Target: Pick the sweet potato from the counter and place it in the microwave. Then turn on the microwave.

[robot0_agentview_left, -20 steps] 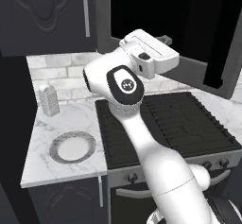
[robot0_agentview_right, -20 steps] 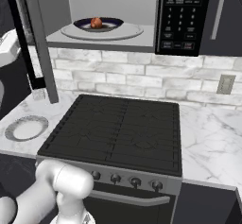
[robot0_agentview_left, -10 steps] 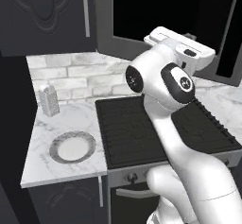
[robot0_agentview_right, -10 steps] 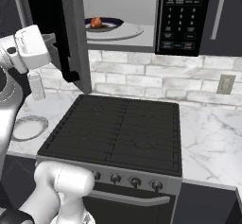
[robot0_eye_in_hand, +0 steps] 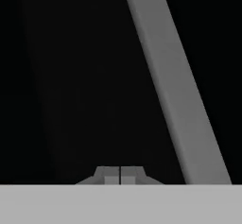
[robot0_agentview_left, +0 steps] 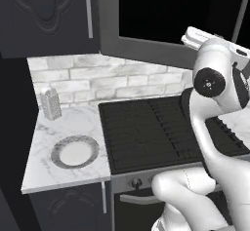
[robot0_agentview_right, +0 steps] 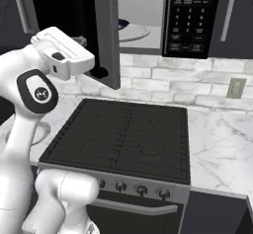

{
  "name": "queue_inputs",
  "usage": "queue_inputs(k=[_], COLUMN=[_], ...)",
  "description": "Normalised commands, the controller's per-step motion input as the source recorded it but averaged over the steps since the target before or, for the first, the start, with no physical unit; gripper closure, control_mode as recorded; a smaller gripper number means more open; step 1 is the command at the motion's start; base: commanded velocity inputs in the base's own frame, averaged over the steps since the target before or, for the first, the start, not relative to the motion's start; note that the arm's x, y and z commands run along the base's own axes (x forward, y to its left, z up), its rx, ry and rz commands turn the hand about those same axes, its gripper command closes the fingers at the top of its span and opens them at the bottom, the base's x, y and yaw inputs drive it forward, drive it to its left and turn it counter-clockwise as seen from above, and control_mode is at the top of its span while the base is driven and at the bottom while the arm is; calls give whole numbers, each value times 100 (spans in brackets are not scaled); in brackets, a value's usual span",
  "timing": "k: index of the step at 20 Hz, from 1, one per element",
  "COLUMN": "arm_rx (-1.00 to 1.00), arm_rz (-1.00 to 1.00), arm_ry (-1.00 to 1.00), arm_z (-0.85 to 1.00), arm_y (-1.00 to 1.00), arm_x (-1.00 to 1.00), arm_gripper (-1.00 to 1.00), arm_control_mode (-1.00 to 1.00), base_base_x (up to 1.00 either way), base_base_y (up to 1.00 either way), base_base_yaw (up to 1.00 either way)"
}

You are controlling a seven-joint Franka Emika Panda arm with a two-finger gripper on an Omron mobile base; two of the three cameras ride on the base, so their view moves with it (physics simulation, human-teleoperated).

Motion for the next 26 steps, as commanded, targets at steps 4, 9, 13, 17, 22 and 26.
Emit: queue_inputs(k=[4, 9, 13, 17, 22, 26], arm_rx=[7, 6, 7, 6, 5, 4], arm_rz=[24, 15, 15, 12, 11, 9], arm_ry=[0, 2, 6, 10, 10, 8], arm_z=[0, 0, 0, 3, 5, 7], arm_y=[-36, -20, -18, -6, -6, -9], arm_x=[40, 47, 42, 37, 39, 44], arm_gripper=[100, 100, 100, 100, 100, 100], arm_control_mode=[-100, -100, -100, -100, -100, -100], base_base_x=[0, 0, 0, 0, 0, 0], base_base_y=[0, 0, 0, 0, 0, 0], base_base_yaw=[0, 0, 0, 0, 0, 0])
